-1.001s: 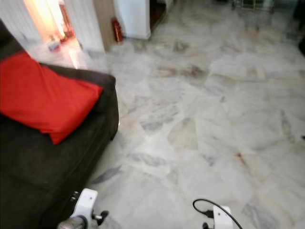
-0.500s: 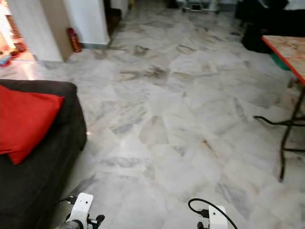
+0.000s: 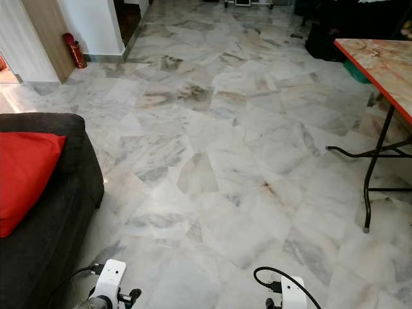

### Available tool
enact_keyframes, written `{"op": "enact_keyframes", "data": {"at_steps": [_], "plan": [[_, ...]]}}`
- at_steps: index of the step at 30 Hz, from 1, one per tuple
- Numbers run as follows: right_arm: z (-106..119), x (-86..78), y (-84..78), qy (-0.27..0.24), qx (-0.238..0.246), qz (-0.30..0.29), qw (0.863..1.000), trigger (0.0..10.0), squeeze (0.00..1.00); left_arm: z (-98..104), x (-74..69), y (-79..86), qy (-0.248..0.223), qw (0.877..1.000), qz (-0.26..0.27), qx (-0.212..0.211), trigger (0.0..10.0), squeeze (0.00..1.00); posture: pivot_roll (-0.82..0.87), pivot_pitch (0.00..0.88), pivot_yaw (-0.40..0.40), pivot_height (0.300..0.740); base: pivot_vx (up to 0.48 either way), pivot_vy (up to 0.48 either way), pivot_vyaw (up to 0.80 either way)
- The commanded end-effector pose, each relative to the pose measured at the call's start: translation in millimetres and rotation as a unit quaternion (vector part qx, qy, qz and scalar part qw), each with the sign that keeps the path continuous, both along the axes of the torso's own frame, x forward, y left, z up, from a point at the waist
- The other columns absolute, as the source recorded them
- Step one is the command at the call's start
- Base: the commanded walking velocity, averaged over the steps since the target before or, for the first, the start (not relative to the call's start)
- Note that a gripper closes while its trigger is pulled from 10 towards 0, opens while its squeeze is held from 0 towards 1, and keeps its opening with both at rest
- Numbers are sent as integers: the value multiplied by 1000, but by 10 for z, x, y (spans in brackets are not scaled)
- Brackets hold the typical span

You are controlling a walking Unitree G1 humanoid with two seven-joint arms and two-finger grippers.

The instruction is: Move the pillow to the sofa from floor

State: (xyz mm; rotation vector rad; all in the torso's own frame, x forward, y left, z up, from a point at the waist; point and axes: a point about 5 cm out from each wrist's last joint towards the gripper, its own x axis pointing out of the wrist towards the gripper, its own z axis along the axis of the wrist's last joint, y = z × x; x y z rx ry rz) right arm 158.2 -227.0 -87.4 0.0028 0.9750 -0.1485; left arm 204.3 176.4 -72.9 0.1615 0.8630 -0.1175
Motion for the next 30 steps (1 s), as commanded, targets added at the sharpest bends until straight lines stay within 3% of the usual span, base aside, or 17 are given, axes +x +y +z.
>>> {"op": "enact_keyframes", "data": {"at_steps": [1,4,15,24,30], "plan": [[-17,-41,-1,6,2,0,1000,10000,0,-18,-42,65,10,1000,11,-1,10000,0,2,39,6,740,0,0,0],[-18,-39,11,3,3,-2,1000,10000,0,-15,-51,149,13,999,40,-13,10000,0,3,47,8,740,0,0,0],[-13,-26,17,0,5,-4,1000,10000,0,-6,-32,142,9,999,43,-16,10000,0,8,59,10,740,0,0,-39],[-14,-25,19,2,4,1,1000,10000,0,-5,-32,138,9,999,40,-17,10000,0,5,67,12,740,258,0,-695],[-9,-19,20,-4,5,-3,1000,10000,0,-16,-58,153,12,999,38,-16,10000,0,5,67,13,740,269,0,0]]}}
